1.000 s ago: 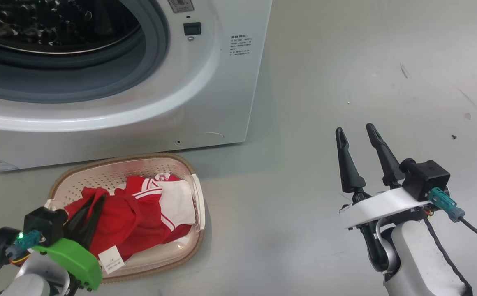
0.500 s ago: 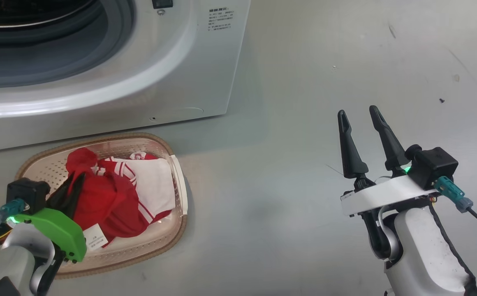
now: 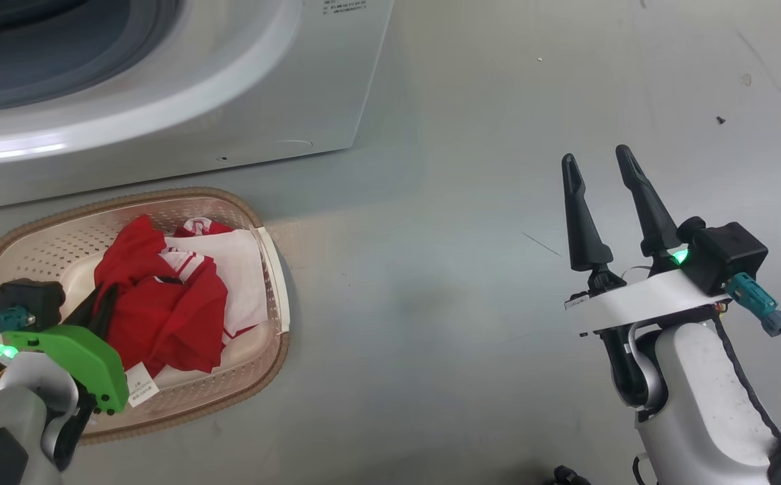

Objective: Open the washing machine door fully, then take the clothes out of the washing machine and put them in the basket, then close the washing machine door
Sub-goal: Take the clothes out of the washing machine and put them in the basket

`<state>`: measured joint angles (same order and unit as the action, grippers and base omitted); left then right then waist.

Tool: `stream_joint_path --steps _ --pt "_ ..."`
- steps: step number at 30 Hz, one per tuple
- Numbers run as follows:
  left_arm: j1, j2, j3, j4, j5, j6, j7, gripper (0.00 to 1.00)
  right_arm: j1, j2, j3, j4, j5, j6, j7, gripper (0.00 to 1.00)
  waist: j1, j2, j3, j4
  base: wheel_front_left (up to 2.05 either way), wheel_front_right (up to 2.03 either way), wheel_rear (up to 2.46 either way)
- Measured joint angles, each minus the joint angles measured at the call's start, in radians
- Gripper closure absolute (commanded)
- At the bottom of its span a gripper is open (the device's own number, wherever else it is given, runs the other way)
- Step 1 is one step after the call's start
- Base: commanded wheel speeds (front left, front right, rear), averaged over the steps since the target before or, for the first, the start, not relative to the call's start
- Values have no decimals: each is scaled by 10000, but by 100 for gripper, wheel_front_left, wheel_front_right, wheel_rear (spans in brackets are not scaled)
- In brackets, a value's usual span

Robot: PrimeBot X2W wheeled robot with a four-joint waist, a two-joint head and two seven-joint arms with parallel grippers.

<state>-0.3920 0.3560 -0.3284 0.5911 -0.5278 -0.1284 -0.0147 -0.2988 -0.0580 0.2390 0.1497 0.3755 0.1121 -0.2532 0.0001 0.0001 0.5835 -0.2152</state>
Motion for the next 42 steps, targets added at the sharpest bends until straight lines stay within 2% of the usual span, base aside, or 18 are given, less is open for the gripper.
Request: stream_joint_path --steps 8,19,20,21,22,23,31,42 --pt "-586 -491 -12 909 0 0 -119 100 -112 -31 -274 -144 -100 -6 0 0 0 0 355 70 0 0 0" --pt "-881 -683 -6 2004 0 0 -523 100 -221 -19 -261 -127 -184 -6 0 0 0 0 424 261 0 0 0" --pt "-950 -727 -6 2061 0 0 -579 64 -221 -19 -261 -125 -201 -6 0 0 0 0 421 279 0 0 0" --pt "-1006 -775 -10 2111 0 0 -591 44 -221 -19 -261 -123 -222 -4 0 0 0 0 416 296 0 0 0" --pt "-1047 -823 -15 2148 0 0 -633 17 -221 -19 -257 -123 -247 -4 0 0 0 0 409 314 0 0 0" --pt "-1047 -823 -15 2148 0 0 -633 0 -221 -19 -257 -123 -247 -4 0 0 0 0 409 314 0 0 0" --pt "-1149 -953 -142 2809 21 0 -1028 0 -232 -19 -309 -8 -267 -4 0 0 0 0 180 442 0 0 0" --pt "-1455 -1262 -316 2842 242 0 -2169 0 -233 -17 -424 230 -267 0 0 0 0 0 -513 720 0 0 0"
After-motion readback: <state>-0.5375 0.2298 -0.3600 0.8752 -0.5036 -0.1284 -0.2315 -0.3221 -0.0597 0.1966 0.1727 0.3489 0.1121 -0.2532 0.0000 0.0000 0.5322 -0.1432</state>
